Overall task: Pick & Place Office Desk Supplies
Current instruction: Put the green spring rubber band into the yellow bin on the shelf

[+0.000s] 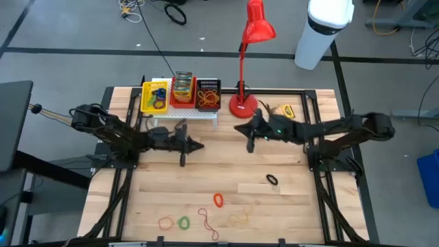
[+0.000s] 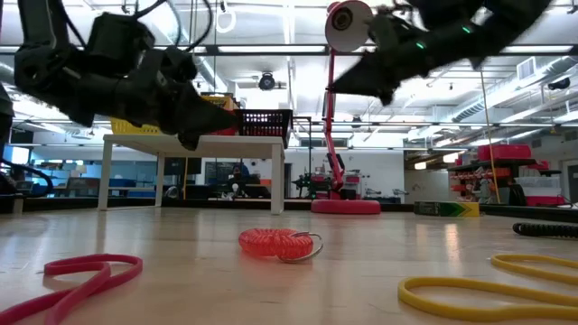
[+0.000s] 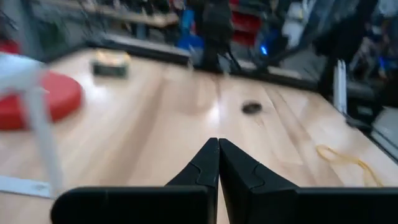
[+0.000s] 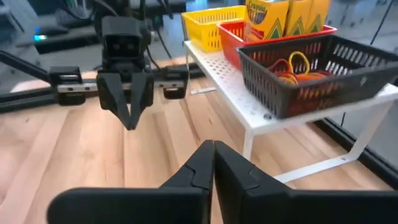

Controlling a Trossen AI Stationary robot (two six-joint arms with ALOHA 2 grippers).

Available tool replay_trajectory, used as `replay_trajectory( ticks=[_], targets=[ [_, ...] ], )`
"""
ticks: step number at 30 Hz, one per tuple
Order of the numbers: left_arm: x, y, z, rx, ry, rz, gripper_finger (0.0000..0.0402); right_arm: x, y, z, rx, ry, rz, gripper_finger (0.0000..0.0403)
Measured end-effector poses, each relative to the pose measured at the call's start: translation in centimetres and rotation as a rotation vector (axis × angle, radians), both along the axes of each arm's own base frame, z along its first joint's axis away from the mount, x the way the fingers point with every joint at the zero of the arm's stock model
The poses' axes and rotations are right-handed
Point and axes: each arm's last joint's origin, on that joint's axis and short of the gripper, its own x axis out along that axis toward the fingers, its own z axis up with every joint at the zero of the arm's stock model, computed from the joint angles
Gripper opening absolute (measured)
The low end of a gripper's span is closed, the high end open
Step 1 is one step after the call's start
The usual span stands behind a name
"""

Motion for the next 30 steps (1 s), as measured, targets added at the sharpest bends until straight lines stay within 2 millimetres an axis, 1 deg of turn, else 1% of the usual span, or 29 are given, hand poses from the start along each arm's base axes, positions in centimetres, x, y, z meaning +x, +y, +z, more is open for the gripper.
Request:
replay_trajectory(
  ticks=[2,6,9,13,16,18,21,25,30],
  targets=[
    [1.0,-0.9,0.1,-0.008,0.068,-0.034,0.0013,-1.3,0.2,-1.3,-0.014,-0.041,-0.003,0.0008],
    [2.6,-3.4,0.1,0.011,0.242,-0.044,0.0013,-3.0,0.3,-2.7,-0.06,-0.087,0.001,0.0005],
    [3.3,-5.7,0.6,0.036,0.335,-0.031,0.0014,-3.7,0.5,-2.6,-0.083,-0.087,0.012,0.0013],
    [3.7,-8.7,1.7,-0.02,0.406,-0.054,0.0014,-4.1,0.6,-2.6,-0.044,-0.105,0.041,0.0018],
    [3.5,-11.0,2.2,-0.08,0.5,-0.09,0.0019,-4.1,0.7,-2.5,-0.022,-0.109,0.074,0.0018],
    [3.1,-12.5,2.4,-0.114,0.576,-0.104,0.0029,-4.1,0.7,-2.6,-0.017,-0.106,0.084,0.0018],
    [2.4,-14.9,2.7,-0.14,0.68,-0.122,0.0054,-4.1,0.7,-2.6,-0.009,-0.108,0.084,0.0018],
    [1.8,-18.3,3.2,-0.178,0.776,-0.163,0.0096,-4.1,0.7,-2.6,0.008,-0.112,0.081,0.0018],
    [1.5,-21.8,2.5,-0.258,0.884,-0.161,0.0133,-4.1,0.7,-2.6,0.035,-0.117,0.076,0.0019]
  ],
)
